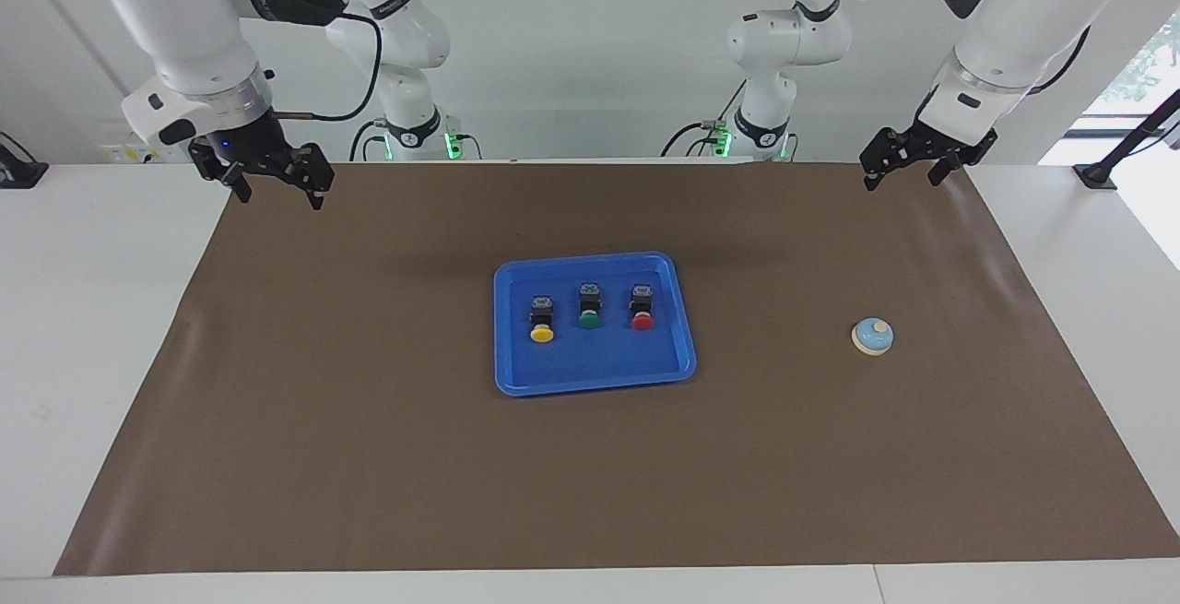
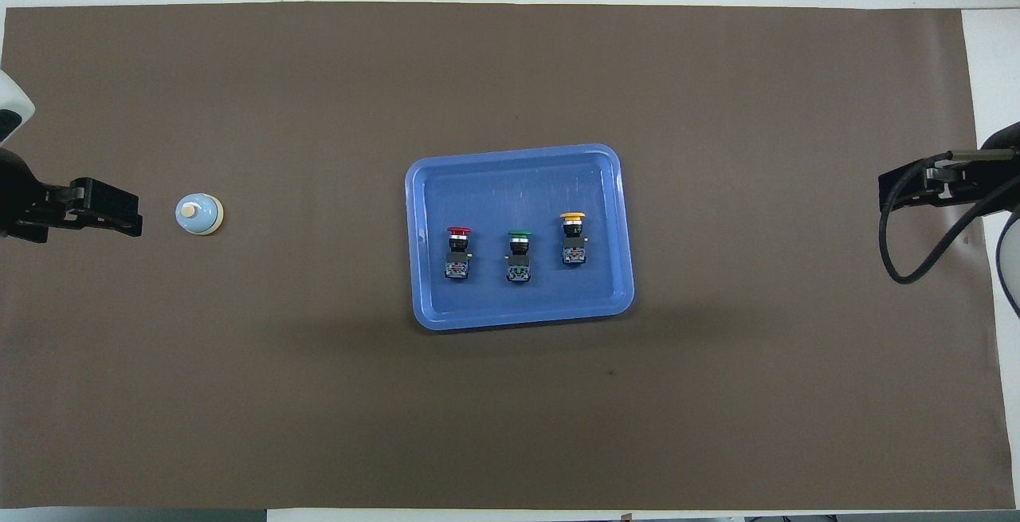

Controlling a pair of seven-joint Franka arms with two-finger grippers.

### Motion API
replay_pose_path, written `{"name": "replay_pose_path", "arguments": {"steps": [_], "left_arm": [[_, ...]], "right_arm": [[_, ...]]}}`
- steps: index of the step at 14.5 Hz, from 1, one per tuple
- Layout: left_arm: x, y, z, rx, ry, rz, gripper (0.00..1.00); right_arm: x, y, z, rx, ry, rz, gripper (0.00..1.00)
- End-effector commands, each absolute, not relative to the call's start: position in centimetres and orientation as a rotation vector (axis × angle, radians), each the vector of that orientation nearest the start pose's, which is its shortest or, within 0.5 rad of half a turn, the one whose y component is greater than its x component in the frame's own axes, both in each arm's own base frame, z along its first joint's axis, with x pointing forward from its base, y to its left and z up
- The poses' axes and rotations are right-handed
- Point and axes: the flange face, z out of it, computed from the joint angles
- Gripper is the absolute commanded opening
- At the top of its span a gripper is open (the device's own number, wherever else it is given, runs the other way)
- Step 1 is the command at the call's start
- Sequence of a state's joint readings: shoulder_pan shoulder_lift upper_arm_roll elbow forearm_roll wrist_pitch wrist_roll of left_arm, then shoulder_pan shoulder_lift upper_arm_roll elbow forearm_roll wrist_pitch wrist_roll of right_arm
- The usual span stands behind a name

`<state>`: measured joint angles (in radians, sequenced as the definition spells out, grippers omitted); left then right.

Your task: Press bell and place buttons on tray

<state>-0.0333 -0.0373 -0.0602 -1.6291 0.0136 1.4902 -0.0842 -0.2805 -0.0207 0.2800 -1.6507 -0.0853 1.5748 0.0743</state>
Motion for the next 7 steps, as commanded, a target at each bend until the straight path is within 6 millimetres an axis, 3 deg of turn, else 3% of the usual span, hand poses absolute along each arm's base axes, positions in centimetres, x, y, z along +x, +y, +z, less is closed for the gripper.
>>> {"name": "replay_pose_path", "arguments": {"steps": [1, 4, 7], "left_arm": [[52.6, -4.7, 61.4, -3.113, 0.008, 0.165, 1.0], [52.6, -4.7, 61.4, -3.112, 0.008, 0.167, 1.0], [52.6, -4.7, 61.4, -3.113, 0.008, 0.165, 1.0]], "right_arm": [[54.4, -0.6, 60.0, -3.232, 0.065, 0.066, 1.0], [54.4, -1.0, 59.9, -3.228, 0.064, 0.073, 1.0], [54.3, -2.8, 60.0, -3.218, 0.079, 0.07, 1.0]]}}
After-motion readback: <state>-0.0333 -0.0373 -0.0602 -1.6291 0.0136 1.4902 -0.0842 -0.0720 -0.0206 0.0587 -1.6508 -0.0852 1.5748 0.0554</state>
